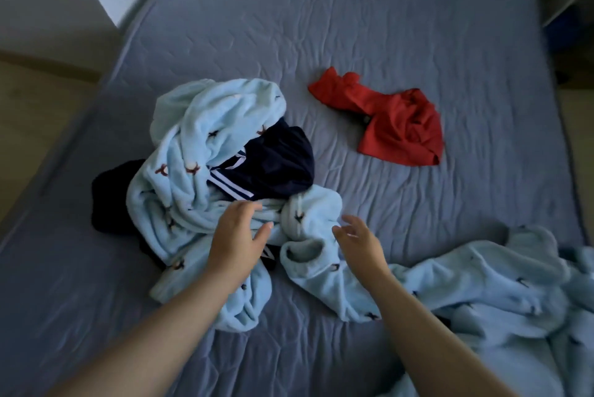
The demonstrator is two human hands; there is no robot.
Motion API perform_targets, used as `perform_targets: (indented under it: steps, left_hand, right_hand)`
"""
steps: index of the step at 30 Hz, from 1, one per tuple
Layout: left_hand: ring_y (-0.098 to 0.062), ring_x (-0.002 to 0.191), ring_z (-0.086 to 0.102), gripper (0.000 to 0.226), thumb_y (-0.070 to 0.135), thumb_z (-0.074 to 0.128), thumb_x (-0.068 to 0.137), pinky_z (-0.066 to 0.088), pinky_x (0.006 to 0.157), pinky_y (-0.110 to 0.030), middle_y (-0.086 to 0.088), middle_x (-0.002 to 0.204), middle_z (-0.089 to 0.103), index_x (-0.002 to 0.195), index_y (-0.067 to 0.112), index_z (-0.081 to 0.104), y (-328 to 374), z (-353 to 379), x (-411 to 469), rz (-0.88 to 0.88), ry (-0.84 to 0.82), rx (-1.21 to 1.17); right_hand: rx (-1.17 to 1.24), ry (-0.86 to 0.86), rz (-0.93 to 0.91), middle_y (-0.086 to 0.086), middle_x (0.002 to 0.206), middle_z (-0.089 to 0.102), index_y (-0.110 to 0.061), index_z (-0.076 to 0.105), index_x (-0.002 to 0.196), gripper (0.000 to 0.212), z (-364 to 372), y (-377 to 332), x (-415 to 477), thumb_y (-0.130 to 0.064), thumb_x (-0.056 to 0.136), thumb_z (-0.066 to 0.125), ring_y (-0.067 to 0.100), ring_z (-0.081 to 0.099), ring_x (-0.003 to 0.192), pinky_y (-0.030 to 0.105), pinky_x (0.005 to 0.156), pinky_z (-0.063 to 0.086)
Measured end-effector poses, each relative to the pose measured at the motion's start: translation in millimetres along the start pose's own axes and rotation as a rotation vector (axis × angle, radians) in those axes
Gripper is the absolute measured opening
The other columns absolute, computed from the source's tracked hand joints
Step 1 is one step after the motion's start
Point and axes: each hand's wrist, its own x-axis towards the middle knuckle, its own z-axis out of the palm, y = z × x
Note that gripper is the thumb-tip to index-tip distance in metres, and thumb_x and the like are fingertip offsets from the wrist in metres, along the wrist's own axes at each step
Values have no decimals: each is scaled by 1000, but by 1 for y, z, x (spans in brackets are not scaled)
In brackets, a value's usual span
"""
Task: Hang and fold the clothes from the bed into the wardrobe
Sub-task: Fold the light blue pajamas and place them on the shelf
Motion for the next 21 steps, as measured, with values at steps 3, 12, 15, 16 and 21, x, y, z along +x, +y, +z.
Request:
perform_targets:
  steps: [3, 12, 15, 16, 21]
  left_hand:
    - [-24, 109, 53, 34, 18, 69, 85, 38, 94, -27, -11, 115, 57, 115, 3, 61, 42, 43, -13, 31, -75, -8]
    - [-29, 105, 57, 33, 14, 71, 83, 43, 92, -34, -14, 111, 60, 112, 2, 63, 146, 167, -64, 158, -304, 8]
    - [-30, 105, 57, 32, 14, 71, 82, 42, 94, -35, -14, 109, 59, 111, 1, 64, 177, 213, -77, 205, -367, 35]
    - [-28, 105, 57, 32, 15, 71, 83, 40, 93, -32, -13, 110, 59, 111, 2, 64, 186, 227, -81, 209, -383, 43]
    - [-24, 109, 55, 36, 23, 69, 84, 37, 93, -27, -9, 114, 59, 115, 6, 62, 232, 311, -101, 218, -510, 75]
  right_hand:
    - [-18, 69, 77, -2, 114, 62, -25, 50, 134, 41, -48, 50, -15, -35, 94, 55, 17, 58, 102, 26, 83, 42]
    - [108, 206, 202, 0, 112, 63, -24, 51, 131, 37, -167, 177, -58, -33, 95, 56, 15, 61, 98, 30, 83, 48]
    - [148, 233, 224, -2, 118, 60, -27, 49, 132, 38, -206, 214, -67, -37, 96, 53, 9, 59, 92, 25, 74, 48]
    - [145, 239, 232, -3, 119, 58, -28, 49, 132, 38, -217, 226, -69, -39, 96, 53, 6, 57, 89, 21, 70, 45]
    - [99, 279, 277, 1, 126, 59, -22, 50, 135, 40, -281, 294, -66, -36, 98, 50, 16, 57, 108, 25, 80, 42]
